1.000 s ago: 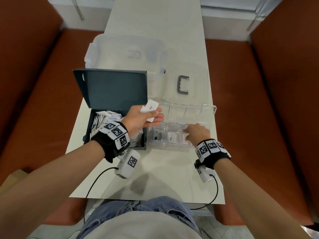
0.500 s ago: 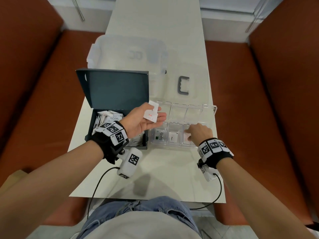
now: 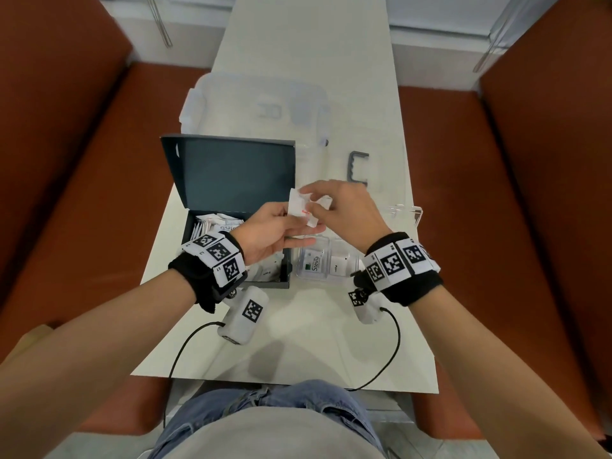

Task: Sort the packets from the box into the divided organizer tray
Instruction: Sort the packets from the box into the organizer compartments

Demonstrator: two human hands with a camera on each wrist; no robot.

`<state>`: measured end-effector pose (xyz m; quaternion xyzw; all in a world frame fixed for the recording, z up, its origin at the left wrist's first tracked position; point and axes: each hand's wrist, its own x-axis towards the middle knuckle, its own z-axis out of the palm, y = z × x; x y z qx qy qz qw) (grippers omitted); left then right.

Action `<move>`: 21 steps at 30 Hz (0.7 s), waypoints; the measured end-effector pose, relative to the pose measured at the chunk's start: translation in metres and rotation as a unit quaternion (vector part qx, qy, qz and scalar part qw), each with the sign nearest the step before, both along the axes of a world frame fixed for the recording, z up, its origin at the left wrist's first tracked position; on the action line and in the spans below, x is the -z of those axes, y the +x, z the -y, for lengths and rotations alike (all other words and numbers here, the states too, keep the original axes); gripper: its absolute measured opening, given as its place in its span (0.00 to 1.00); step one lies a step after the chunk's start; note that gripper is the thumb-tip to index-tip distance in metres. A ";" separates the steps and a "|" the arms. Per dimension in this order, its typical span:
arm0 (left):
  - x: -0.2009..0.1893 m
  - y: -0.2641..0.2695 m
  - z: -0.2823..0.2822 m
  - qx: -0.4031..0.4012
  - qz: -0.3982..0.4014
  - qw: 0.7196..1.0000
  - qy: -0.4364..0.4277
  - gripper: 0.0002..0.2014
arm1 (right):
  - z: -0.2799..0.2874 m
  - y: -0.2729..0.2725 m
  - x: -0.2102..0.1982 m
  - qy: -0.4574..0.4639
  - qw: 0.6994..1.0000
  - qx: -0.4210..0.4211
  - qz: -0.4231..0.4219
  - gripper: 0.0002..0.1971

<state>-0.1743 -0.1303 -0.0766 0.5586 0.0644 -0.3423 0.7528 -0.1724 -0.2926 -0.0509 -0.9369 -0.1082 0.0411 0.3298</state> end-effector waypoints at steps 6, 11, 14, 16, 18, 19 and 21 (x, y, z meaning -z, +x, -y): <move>0.000 -0.003 -0.007 0.010 0.049 0.997 0.058 0.10 | -0.007 0.005 0.013 0.047 0.999 0.001 -0.014 0.12; -0.002 0.000 -0.006 -0.013 -0.009 0.999 0.048 0.17 | 0.003 0.005 0.016 0.062 0.997 0.036 -0.024 0.05; 0.002 0.002 -0.003 -0.025 -0.004 0.998 0.063 0.18 | 0.011 0.005 0.017 0.090 0.991 0.060 -0.073 0.02; 0.005 0.002 0.000 -0.025 0.019 0.996 0.083 0.17 | 0.018 0.003 0.017 0.118 0.985 0.073 -0.098 0.03; 0.008 0.003 0.003 -0.022 0.053 0.992 0.113 0.16 | 0.028 0.001 0.017 0.132 0.982 0.081 -0.105 0.08; 0.010 0.004 0.004 -0.020 0.069 0.989 0.126 0.16 | 0.034 0.001 0.018 0.133 0.981 0.089 -0.107 0.09; 0.012 0.006 0.007 -0.022 0.095 0.984 0.149 0.15 | 0.048 0.001 0.020 0.123 0.979 0.115 -0.116 0.08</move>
